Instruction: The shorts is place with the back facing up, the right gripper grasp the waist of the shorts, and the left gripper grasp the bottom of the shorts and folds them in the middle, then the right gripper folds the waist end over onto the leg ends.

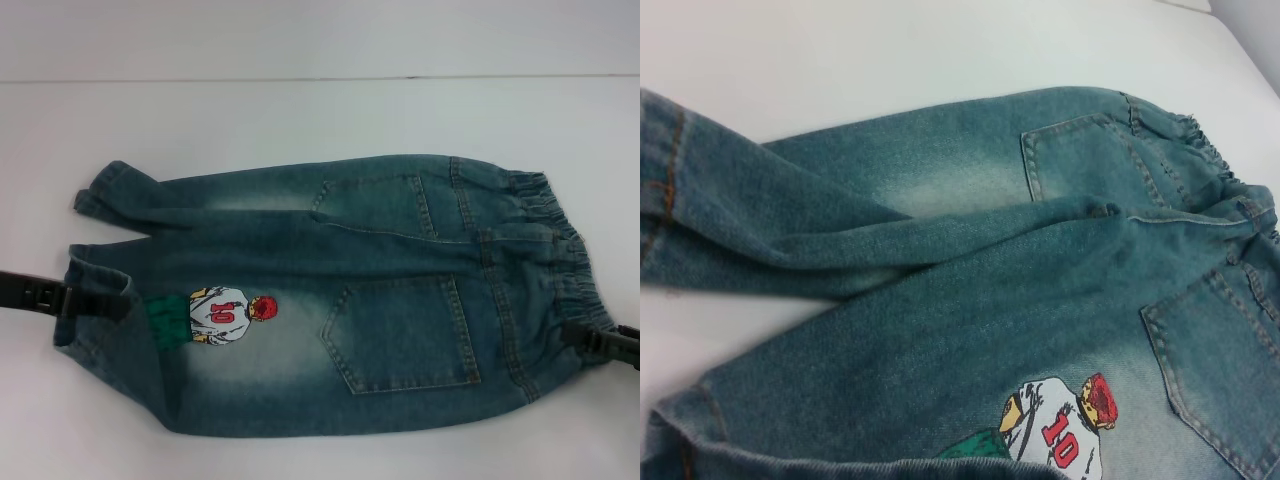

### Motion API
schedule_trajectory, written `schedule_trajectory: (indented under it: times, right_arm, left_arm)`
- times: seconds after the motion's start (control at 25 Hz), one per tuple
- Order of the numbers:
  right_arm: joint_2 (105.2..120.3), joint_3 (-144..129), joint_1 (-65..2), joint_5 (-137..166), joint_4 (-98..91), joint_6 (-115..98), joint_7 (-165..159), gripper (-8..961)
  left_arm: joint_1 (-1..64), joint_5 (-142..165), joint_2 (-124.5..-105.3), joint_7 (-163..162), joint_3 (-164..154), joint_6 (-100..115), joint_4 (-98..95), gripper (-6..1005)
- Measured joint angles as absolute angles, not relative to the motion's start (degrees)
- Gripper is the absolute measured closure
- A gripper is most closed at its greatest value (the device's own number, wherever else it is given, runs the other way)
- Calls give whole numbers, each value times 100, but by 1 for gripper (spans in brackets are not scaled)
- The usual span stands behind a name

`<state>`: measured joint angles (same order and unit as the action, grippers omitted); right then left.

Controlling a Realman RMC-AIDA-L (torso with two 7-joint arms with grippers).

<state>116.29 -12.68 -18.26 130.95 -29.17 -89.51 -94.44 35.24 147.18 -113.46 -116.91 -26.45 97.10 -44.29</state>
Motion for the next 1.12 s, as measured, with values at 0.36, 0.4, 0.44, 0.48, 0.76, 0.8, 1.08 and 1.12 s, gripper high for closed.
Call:
schedule_trajectory:
  times: [0.36, 0.4, 0.44, 0.48, 0.76, 0.8, 1.08, 1.12]
  right_arm:
    - [11640, -1222, -1755, 13068, -2941, -9051, -9400, 41]
    - [11640, -1217, -1746, 13068, -2941, -9039, -9400, 42]
    - [11640, -1214, -1738, 13068, -2942, -9026, -9403, 42]
    - [11637, -1214, -1735, 13069, -2942, -9016, -9407, 49]
    - [11611, -1213, -1731, 13071, -2945, -8974, -9441, 98]
    - [11610, -1213, -1731, 13070, -2945, -8972, -9441, 105]
    - [11605, -1213, -1748, 13077, -2947, -8954, -9454, 477]
    - [11603, -1213, -1749, 13078, -2949, -8945, -9456, 521]
  left_arm:
    - [3533, 14707, -11346, -11690, -2645, 9656, -4429, 942]
    - [3537, 14704, -11346, -11690, -2645, 9644, -4426, 942]
    - [3543, 14704, -11346, -11691, -2645, 9636, -4414, 942]
    - [3559, 14704, -11345, -11690, -2645, 9618, -4382, 942]
    - [3612, 14703, -11323, -11689, -2651, 9558, -4293, 943]
    - [3612, 14703, -11322, -11689, -2651, 9556, -4293, 943]
    - [3612, 14703, -11320, -11689, -2645, 9541, -4289, 942]
    - [3612, 14703, -11320, -11689, -2645, 9539, -4289, 942]
